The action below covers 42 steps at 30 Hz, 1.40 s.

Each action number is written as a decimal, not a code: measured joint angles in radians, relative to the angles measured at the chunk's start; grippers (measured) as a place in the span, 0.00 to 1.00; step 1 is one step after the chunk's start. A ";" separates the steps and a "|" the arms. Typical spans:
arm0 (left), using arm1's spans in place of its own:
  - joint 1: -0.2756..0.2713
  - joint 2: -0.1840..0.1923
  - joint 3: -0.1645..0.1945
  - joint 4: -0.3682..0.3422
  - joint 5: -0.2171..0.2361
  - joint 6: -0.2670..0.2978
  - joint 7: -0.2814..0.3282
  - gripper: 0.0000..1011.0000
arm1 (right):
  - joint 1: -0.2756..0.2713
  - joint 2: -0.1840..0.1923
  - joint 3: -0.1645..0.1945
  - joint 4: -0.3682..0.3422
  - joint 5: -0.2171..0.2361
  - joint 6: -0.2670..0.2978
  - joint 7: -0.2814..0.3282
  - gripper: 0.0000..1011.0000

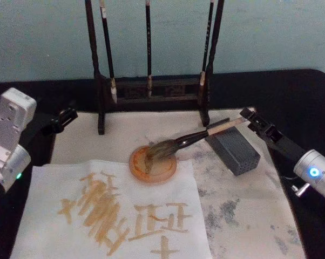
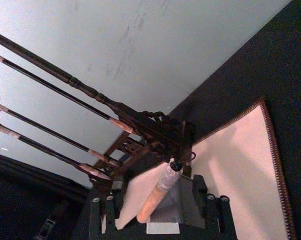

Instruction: Pick up the brush from the inkstone, write on the paper, then place the brush back to its original position.

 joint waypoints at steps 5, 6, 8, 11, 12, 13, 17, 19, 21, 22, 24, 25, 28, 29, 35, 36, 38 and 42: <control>0.000 0.000 0.000 0.000 0.000 0.000 0.000 0.99 | -0.007 0.019 -0.005 -0.031 -0.019 -0.004 -0.041 0.97; 0.000 0.000 0.000 0.000 0.000 0.000 0.000 0.99 | -0.010 0.024 -0.005 -0.040 -0.023 -0.006 -0.055 1.00; 0.000 0.000 0.000 0.000 0.000 0.000 0.000 0.99 | -0.012 0.028 -0.006 -0.047 -0.028 -0.008 -0.063 1.00; 0.000 0.000 0.000 0.000 0.000 0.000 0.000 0.99 | -0.020 0.039 -0.005 -0.068 -0.041 -0.015 -0.085 1.00; 0.000 0.000 0.000 0.000 0.000 0.000 0.000 0.99 | -0.023 0.042 -0.005 -0.074 -0.046 -0.020 -0.091 1.00; 0.000 0.000 0.000 0.000 0.000 0.000 0.000 0.99 | -0.026 0.044 -0.004 -0.081 -0.051 -0.025 -0.097 1.00; 0.000 0.000 0.000 0.000 0.000 0.000 0.000 0.99 | -0.048 0.062 0.003 -0.126 -0.083 -0.050 -0.128 1.00; 0.000 0.000 0.000 0.000 0.000 0.000 0.000 0.99 | -0.057 0.068 0.005 -0.143 -0.097 -0.059 -0.137 1.00; 0.000 0.000 0.000 0.000 0.000 0.000 0.000 0.99 | -0.070 0.080 0.006 -0.170 -0.122 -0.071 -0.154 1.00; 0.000 0.000 0.000 0.000 0.000 0.000 0.000 0.99 | -0.075 0.084 0.006 -0.181 -0.133 -0.075 -0.161 1.00; 0.000 0.000 0.000 0.000 0.000 0.000 0.000 0.99 | -0.087 0.098 0.005 -0.211 -0.163 -0.086 -0.183 1.00; 0.000 0.000 0.000 0.000 0.000 0.000 0.000 0.99 | -0.093 0.103 0.005 -0.224 -0.175 -0.091 -0.191 1.00; 0.000 0.000 0.000 0.000 0.000 0.000 0.000 0.99 | -0.114 0.124 0.002 -0.267 -0.227 -0.114 -0.214 1.00; 0.000 0.000 0.000 0.000 0.000 0.000 0.000 0.99 | -0.119 0.129 0.002 -0.278 -0.239 -0.118 -0.219 1.00; 0.000 0.000 0.000 0.000 0.000 0.000 0.000 0.99 | -0.166 0.163 0.003 -0.356 -0.307 -0.150 -0.241 1.00; 0.000 0.000 0.000 0.000 0.000 0.000 0.000 0.99 | -0.177 0.169 0.005 -0.372 -0.322 -0.157 -0.245 1.00; 0.000 0.000 0.000 0.000 0.000 0.000 0.000 0.99 | -0.187 0.174 0.007 -0.387 -0.334 -0.164 -0.249 1.00; 0.000 0.000 0.000 0.000 0.000 0.000 0.000 0.99 | -0.212 0.188 0.011 -0.426 -0.369 -0.179 -0.255 1.00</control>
